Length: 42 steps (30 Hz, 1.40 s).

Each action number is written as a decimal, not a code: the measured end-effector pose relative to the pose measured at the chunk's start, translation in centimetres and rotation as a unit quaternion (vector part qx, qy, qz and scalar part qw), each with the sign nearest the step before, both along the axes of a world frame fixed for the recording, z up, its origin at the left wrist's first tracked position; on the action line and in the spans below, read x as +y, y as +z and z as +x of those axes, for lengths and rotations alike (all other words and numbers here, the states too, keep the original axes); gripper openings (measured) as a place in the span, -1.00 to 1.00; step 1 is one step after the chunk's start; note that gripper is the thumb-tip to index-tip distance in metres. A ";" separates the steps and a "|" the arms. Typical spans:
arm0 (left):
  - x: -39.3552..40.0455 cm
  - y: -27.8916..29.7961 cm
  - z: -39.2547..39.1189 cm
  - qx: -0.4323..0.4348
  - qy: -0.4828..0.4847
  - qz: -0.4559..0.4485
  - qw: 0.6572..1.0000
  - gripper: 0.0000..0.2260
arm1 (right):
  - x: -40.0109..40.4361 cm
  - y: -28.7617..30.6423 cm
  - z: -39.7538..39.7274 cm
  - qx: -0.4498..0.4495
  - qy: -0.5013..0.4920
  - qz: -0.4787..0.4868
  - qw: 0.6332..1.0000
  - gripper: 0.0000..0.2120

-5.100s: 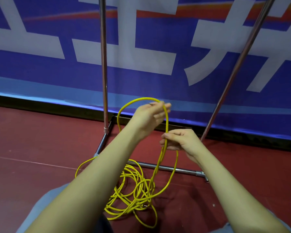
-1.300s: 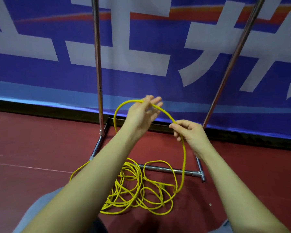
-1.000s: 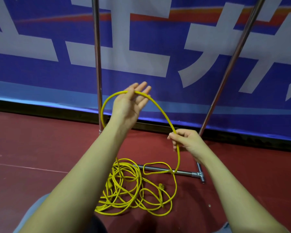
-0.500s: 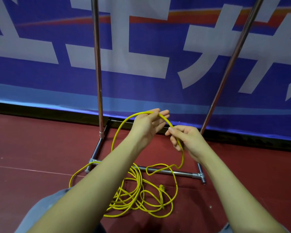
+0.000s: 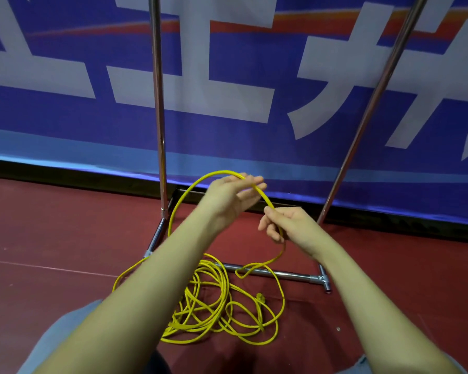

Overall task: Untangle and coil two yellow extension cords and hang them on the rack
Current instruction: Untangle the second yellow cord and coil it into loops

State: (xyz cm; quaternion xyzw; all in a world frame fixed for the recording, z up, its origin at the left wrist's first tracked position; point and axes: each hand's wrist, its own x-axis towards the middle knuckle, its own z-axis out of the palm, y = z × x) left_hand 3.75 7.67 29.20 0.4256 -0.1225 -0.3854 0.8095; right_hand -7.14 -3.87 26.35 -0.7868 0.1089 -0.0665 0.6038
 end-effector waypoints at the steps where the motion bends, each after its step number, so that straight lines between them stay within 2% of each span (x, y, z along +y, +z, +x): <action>1: -0.3 -0.2 -0.5 -0.009 -0.001 -0.001 1.000 -0.90 | 0.2 0.1 0.1 0.004 0.009 -0.001 1.000 -0.64; 6: 0.3 1.8 0.7 -0.029 0.041 -0.054 0.997 -0.81 | 0.3 0.2 -0.1 0.002 0.059 0.015 0.998 -0.78; 10: 1.8 3.4 3.3 0.002 0.104 -0.127 0.986 -0.78 | -0.6 -1.2 -0.6 0.051 0.042 -0.027 0.997 -0.74; 13: 1.7 2.8 3.7 0.030 0.100 -0.077 0.991 -0.92 | -0.7 -1.8 -0.5 0.037 -0.002 -0.010 0.999 -0.66; 17: -0.1 0.4 0.9 -0.005 -0.027 0.061 0.998 -0.91 | -0.2 -1.3 0.0 0.034 0.000 -0.004 0.999 -0.65; 19: -0.8 0.0 -0.2 -0.010 -0.027 0.059 0.998 -0.82 | -0.1 -1.1 0.1 0.032 -0.005 0.020 0.999 -0.67; 23: -0.5 1.4 0.7 0.002 0.024 -0.027 0.999 -0.76 | -0.4 -1.3 0.3 0.013 -0.005 0.087 0.996 -0.75; 29: 0.6 2.6 2.4 0.032 0.115 -0.107 0.987 -0.81 | -0.9 -1.9 0.0 0.070 -0.014 0.004 0.997 -0.72; 32: 0.2 1.9 1.8 0.002 0.070 -0.049 0.996 -0.96 | -0.6 -0.8 0.1 0.032 -0.021 0.025 0.999 -0.68; 34: -0.5 0.9 0.5 -0.054 0.000 0.023 0.998 -0.93 | -0.5 -0.3 0.1 0.016 -0.011 0.037 0.999 -0.67; 36: -1.0 0.1 -0.6 -0.072 -0.022 0.034 0.997 -0.94 | -0.5 -0.1 0.2 0.006 -0.003 0.053 0.999 -0.68; 39: -1.1 1.1 -0.3 -0.028 0.018 -0.039 0.999 -0.90 | -0.6 -0.5 0.1 0.022 0.021 0.066 0.997 -0.74; 42: 0.0 3.1 1.7 0.039 0.080 -0.145 0.985 -0.89 | -0.9 -2.3 -0.1 0.084 0.070 0.016 0.994 -0.78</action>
